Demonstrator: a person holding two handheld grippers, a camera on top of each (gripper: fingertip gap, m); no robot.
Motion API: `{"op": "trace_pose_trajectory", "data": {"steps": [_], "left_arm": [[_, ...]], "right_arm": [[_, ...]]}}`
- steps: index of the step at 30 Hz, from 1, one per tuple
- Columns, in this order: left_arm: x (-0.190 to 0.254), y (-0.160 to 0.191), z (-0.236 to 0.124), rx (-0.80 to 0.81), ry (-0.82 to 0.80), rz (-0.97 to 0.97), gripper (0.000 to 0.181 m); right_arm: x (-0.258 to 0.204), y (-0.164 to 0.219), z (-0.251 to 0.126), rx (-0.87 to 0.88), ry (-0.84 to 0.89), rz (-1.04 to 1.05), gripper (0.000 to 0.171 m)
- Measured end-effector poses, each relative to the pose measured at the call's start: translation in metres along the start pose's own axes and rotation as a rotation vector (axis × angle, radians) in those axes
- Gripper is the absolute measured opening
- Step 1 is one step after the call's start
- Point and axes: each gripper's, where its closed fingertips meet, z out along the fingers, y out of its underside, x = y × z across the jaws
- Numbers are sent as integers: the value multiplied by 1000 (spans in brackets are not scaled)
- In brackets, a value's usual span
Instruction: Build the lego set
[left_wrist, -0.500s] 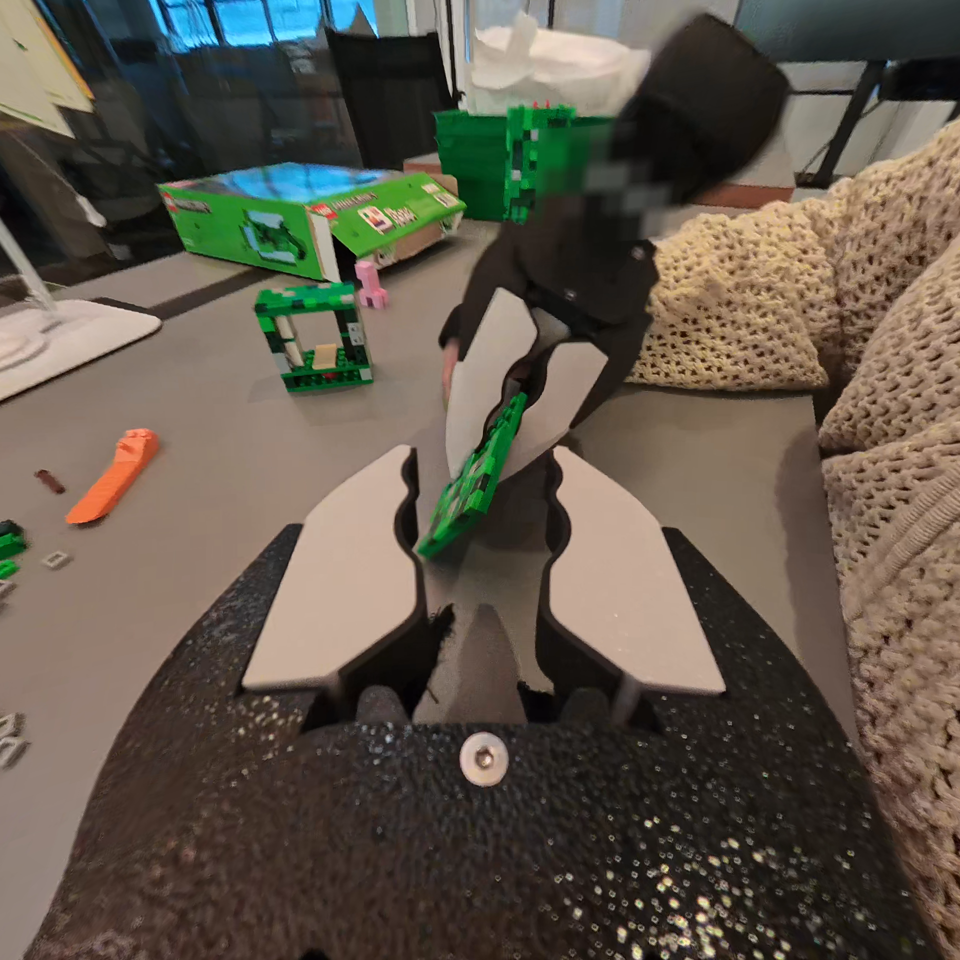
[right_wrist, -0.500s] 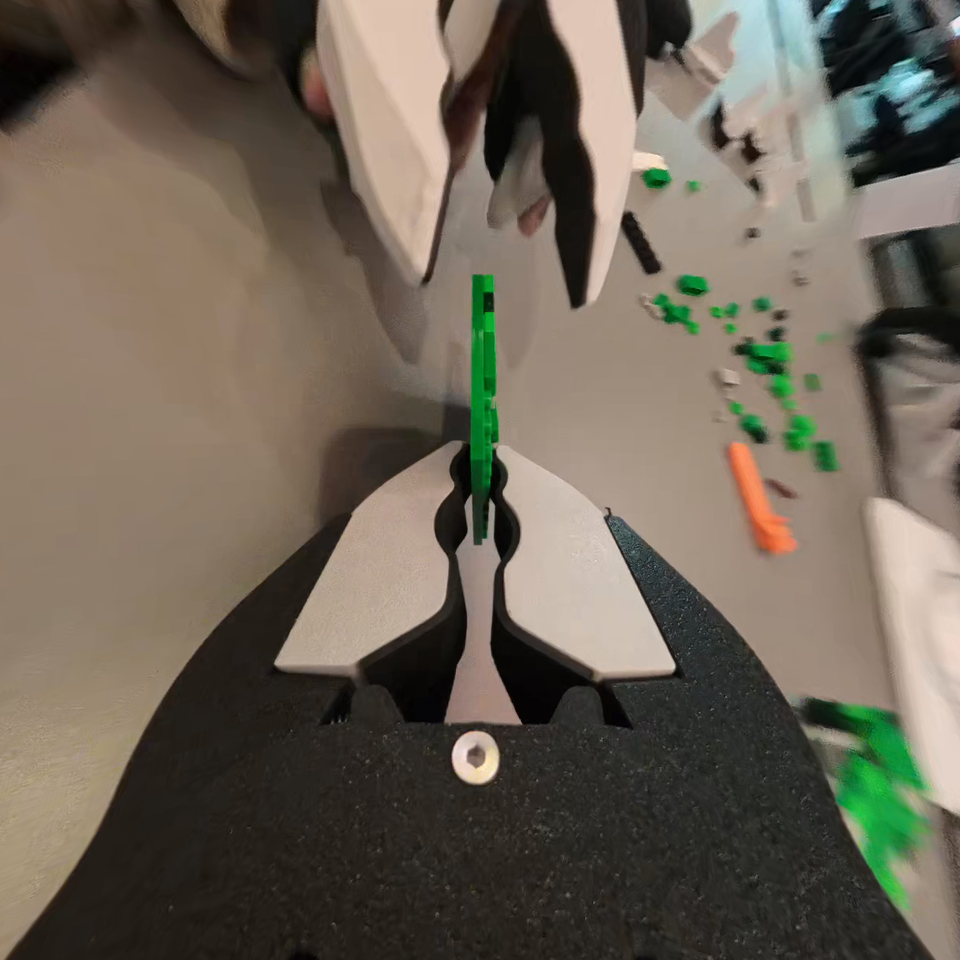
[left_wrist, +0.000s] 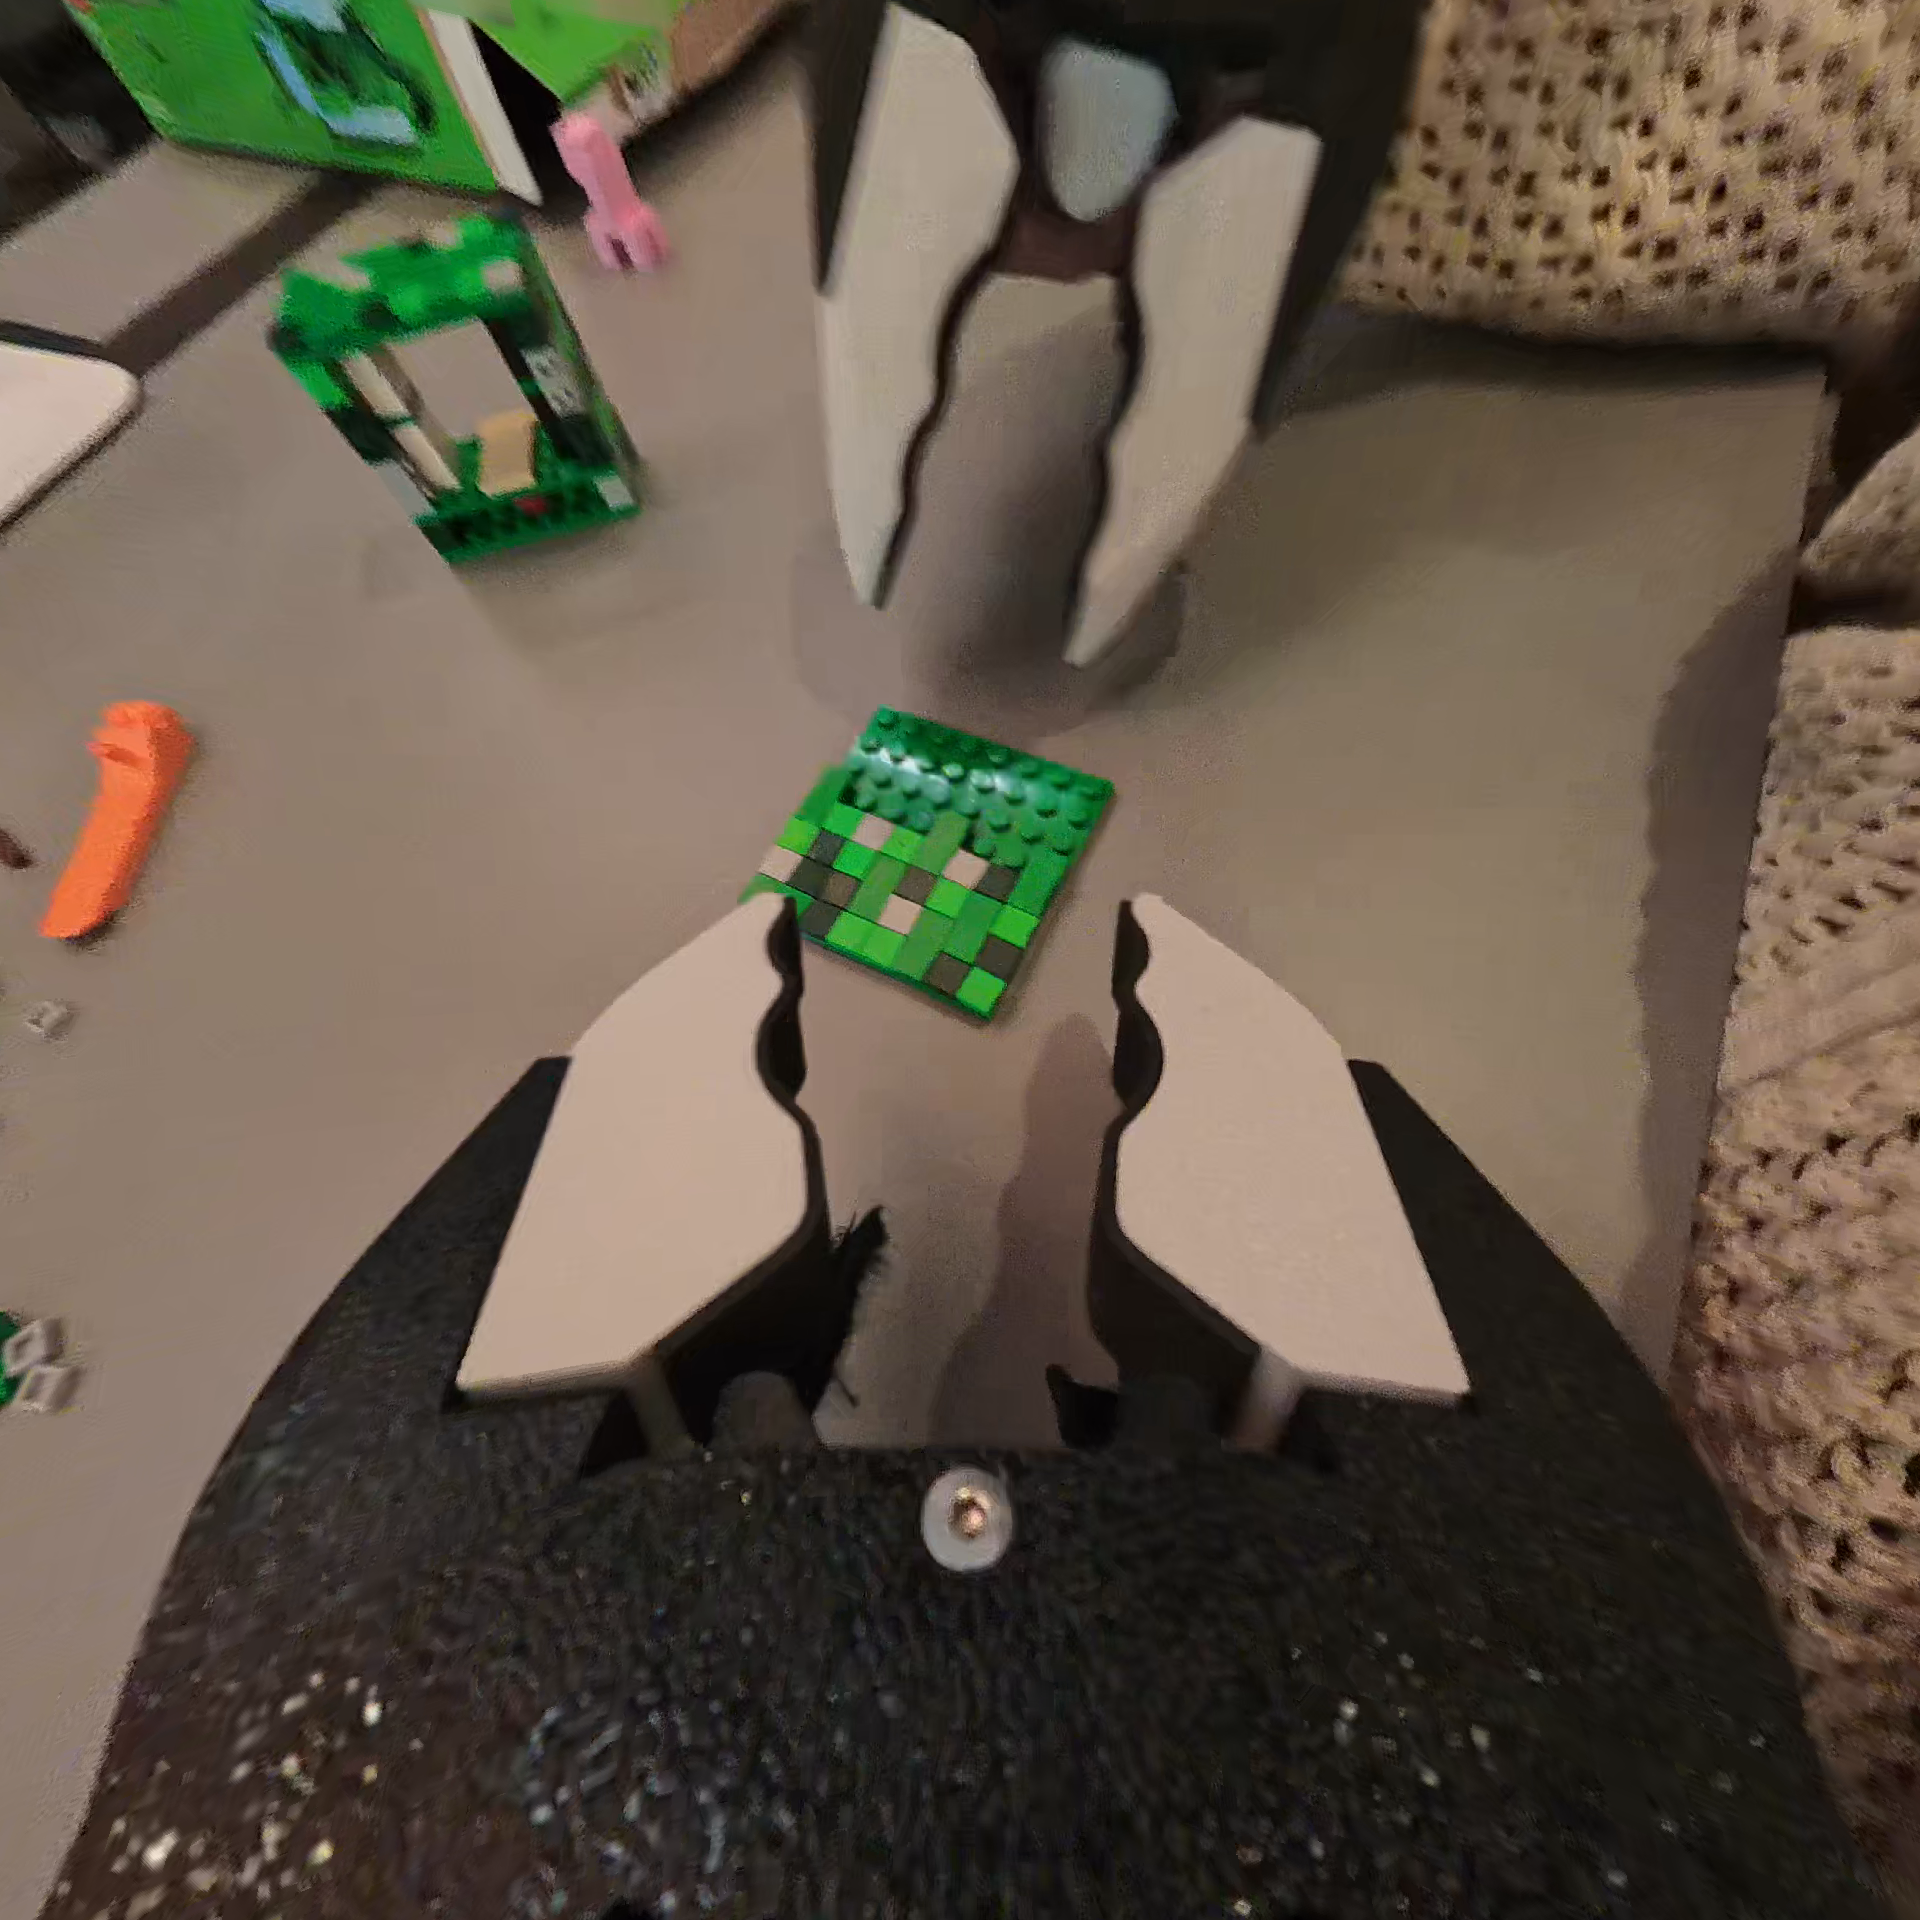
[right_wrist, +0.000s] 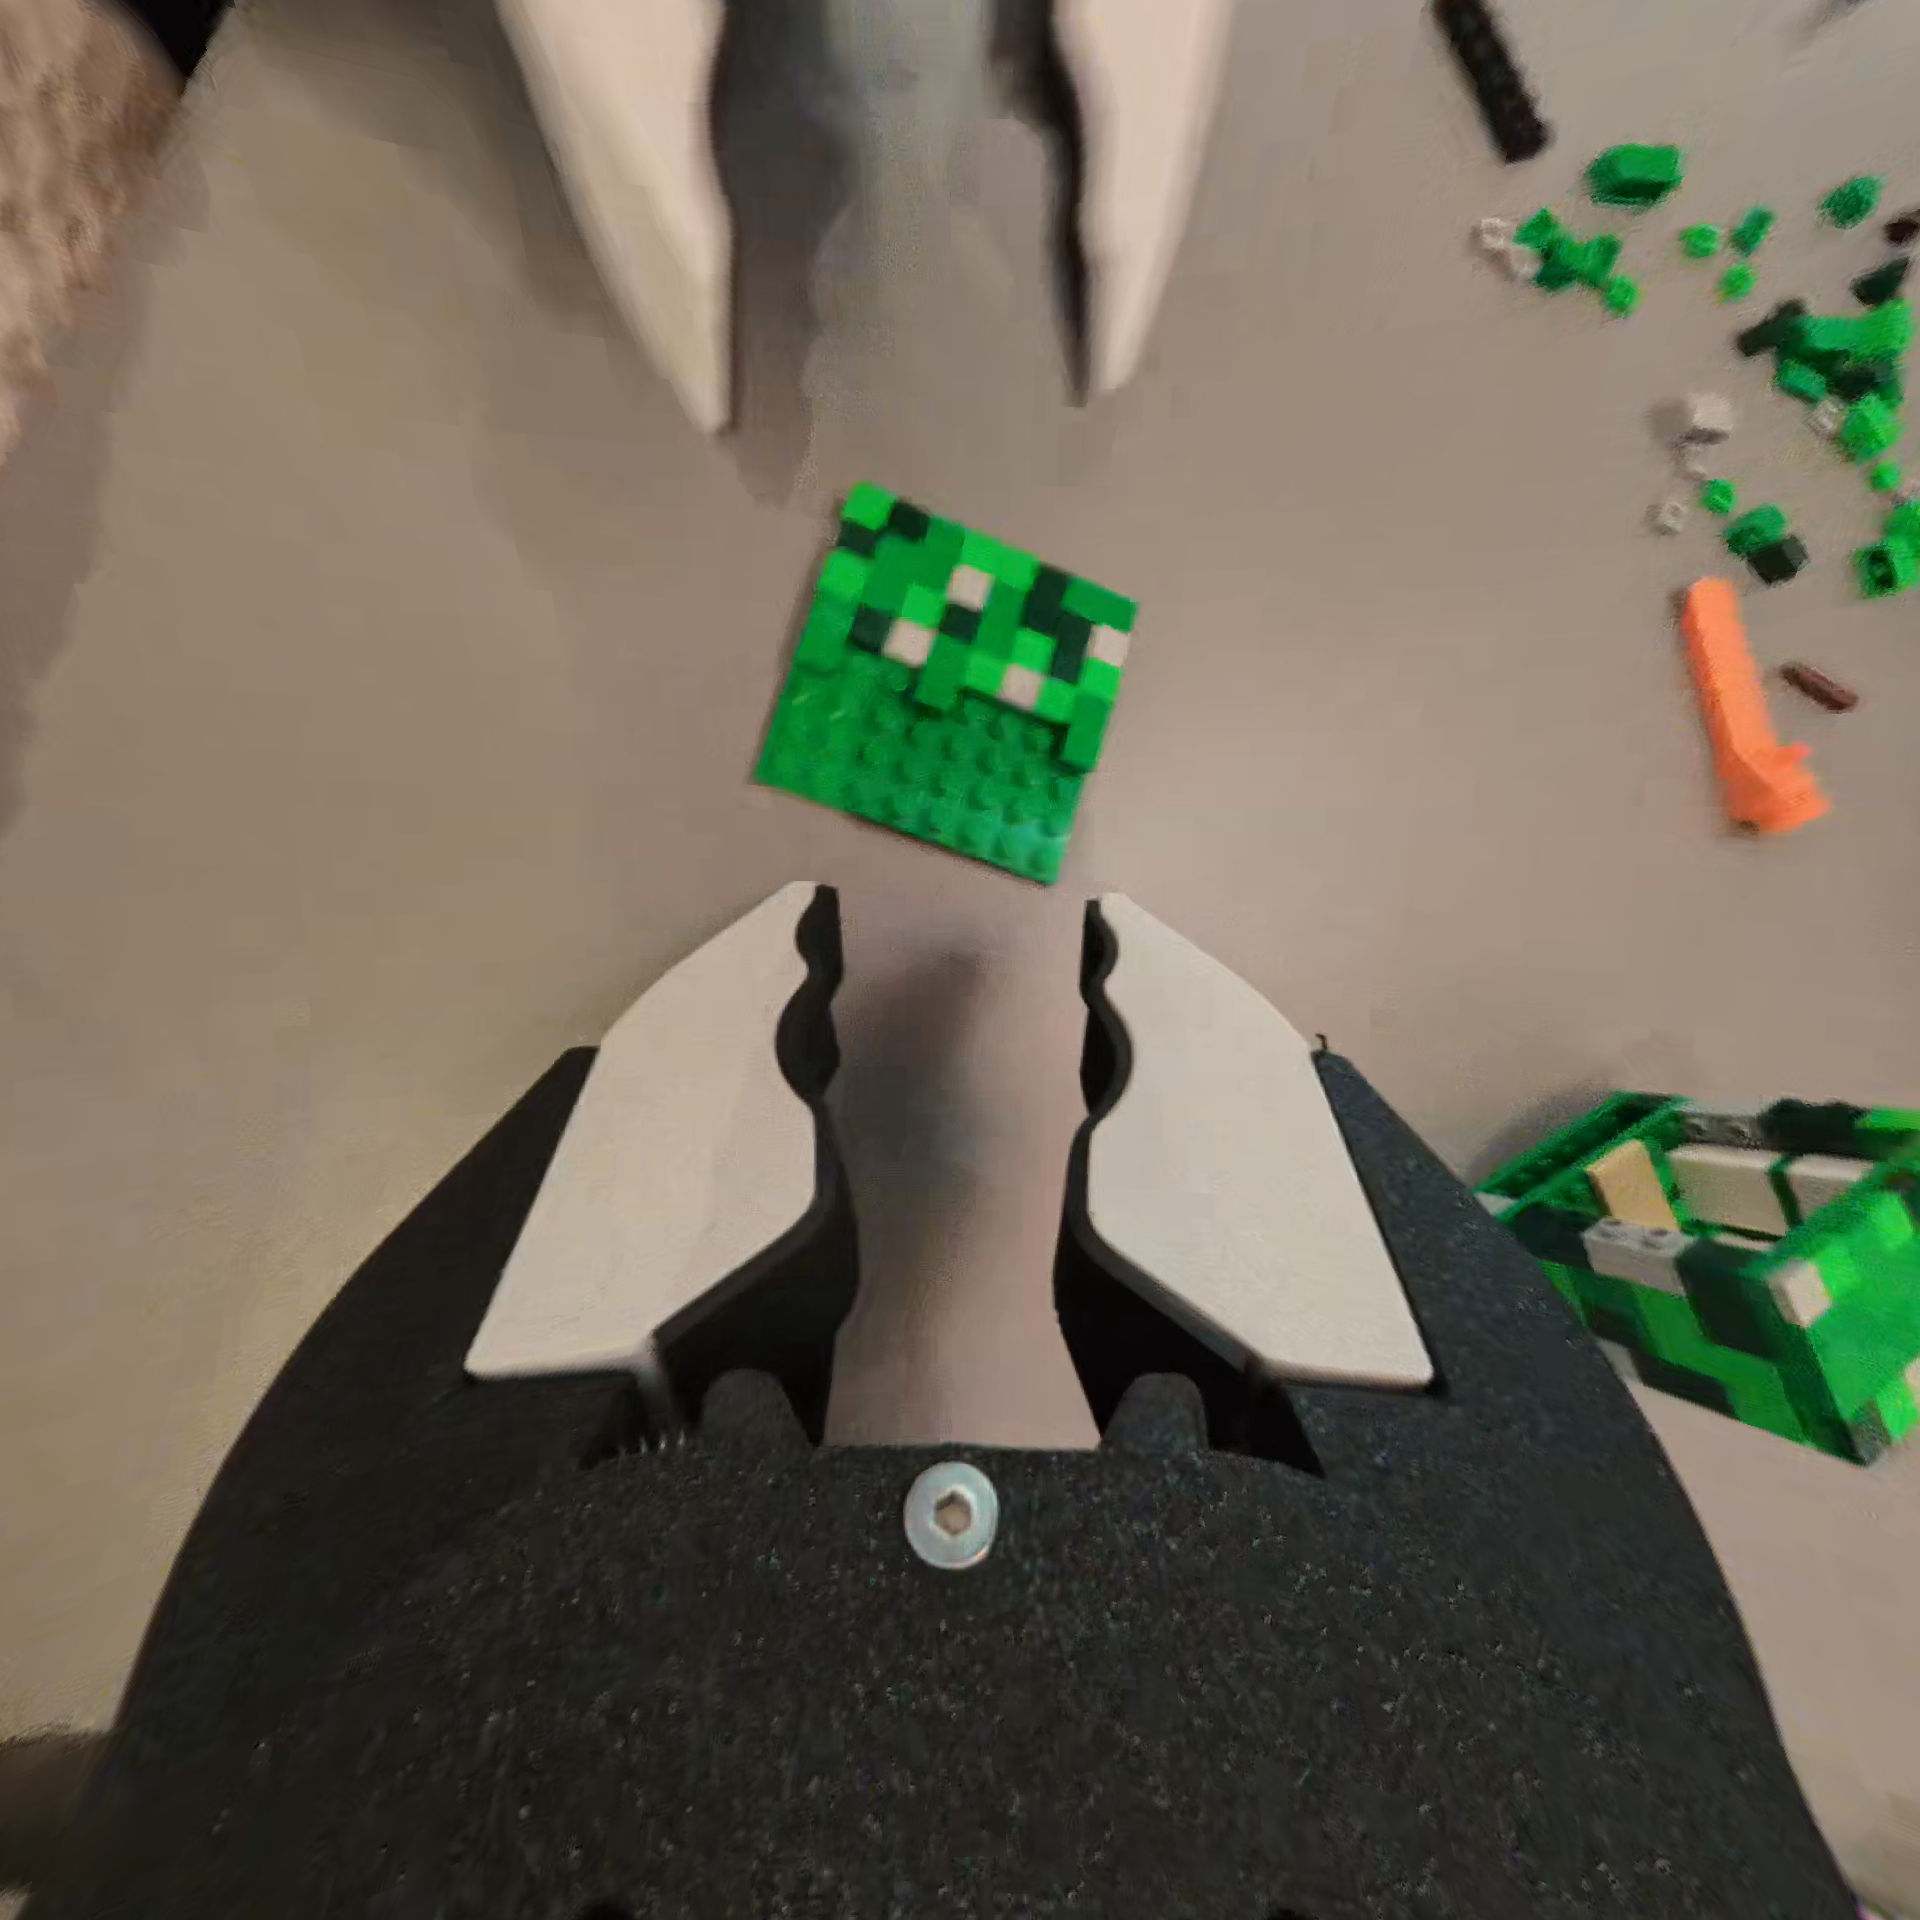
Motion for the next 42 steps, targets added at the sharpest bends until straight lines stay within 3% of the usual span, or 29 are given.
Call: {"op": "trace_pose_trajectory", "data": {"steps": [2,8,11,14,20,24,31,37,42], "left_arm": [[5,3,3,-36,19,8,42],[25,1,5,-60,143,-36,32],[25,4,5,-75,125,-24,32],[27,3,0,-52,117,-48,31],[34,3,-4,-43,79,-136,62],[36,11,8,-126,50,-133,82],[27,17,27,-217,-16,-88,82],[25,17,28,-246,-6,-79,83],[22,20,25,-267,17,-65,84]], "right_arm": [[16,-4,5,70,29,84,26],[29,0,21,57,-53,239,14],[16,-1,23,38,-155,276,9],[-19,-7,13,59,-367,258,6],[-5,-15,9,230,-330,284,0],[-8,-22,14,239,-327,210,0],[-11,-20,23,197,-328,175,0],[-13,-19,24,168,-267,117,0],[-20,-24,22,210,-317,152,0]]}}
